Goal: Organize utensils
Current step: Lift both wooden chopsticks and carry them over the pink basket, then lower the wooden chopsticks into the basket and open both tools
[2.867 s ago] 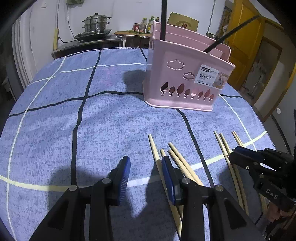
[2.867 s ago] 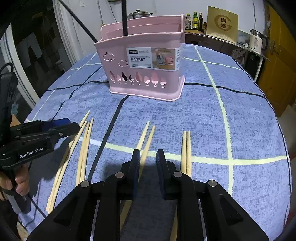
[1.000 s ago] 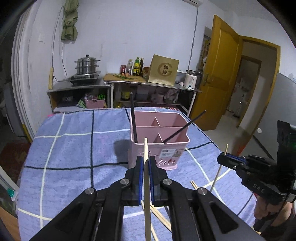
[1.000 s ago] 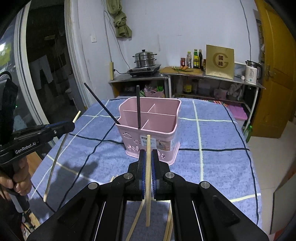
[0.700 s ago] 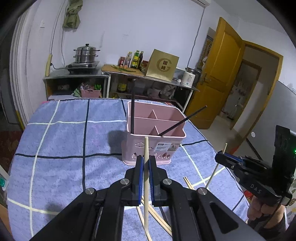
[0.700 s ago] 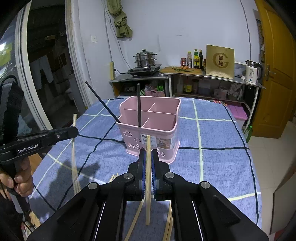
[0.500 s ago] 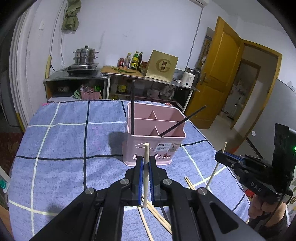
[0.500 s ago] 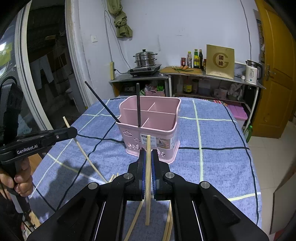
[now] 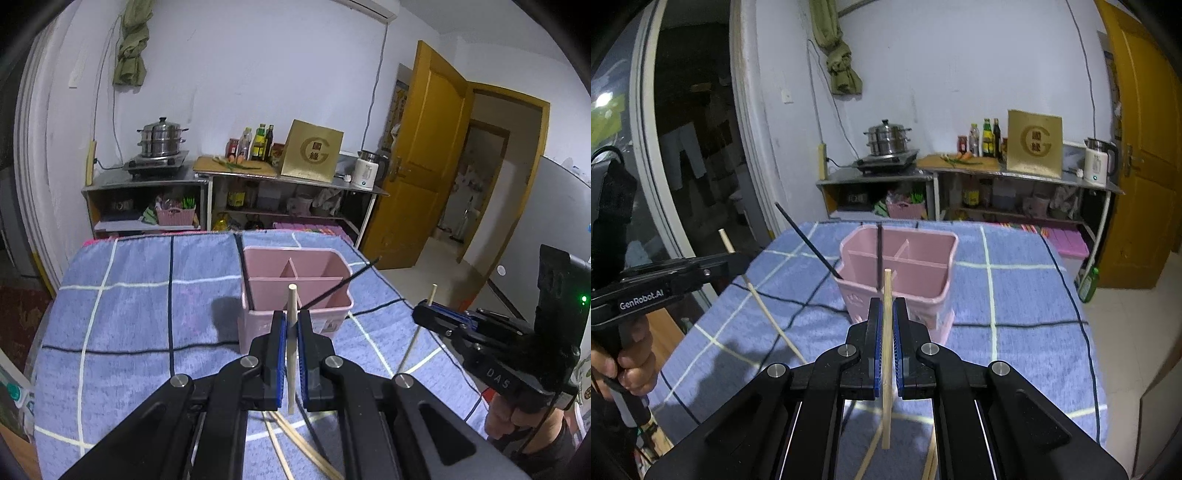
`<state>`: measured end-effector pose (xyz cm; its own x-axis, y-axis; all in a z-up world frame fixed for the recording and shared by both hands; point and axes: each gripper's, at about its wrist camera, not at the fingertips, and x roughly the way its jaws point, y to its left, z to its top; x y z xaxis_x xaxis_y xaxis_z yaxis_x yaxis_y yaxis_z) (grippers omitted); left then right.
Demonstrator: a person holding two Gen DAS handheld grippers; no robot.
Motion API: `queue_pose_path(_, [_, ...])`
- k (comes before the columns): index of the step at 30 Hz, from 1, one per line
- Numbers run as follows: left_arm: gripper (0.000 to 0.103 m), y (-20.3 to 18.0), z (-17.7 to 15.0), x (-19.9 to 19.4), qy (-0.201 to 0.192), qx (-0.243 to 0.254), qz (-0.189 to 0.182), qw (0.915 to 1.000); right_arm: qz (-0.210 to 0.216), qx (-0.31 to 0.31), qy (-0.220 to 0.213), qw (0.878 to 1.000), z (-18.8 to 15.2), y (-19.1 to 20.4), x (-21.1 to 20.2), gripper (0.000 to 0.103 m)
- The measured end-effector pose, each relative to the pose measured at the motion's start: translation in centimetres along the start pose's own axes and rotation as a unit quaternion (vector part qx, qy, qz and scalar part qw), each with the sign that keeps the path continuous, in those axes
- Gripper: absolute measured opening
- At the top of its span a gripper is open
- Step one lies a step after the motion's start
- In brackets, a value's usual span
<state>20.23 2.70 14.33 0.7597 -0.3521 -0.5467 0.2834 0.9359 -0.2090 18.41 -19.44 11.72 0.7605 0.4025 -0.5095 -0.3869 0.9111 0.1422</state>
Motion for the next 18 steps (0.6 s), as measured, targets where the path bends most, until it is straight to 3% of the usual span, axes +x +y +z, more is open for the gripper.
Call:
queue_pose_path(10, [0.006,-1.0,5.9,0.3,-0.031,0.015,0.009,0.9994,0.033,-0.013,-0.053,0.998,5.1,1.7,0.6,0.005])
queue_pose_path(18, [0.006,0.3,10.0,1.0,-0.060,0.004,0.018,0.9980,0.041,0.003,-0.095,0.995,8.6,1.6,1.8,0.005])
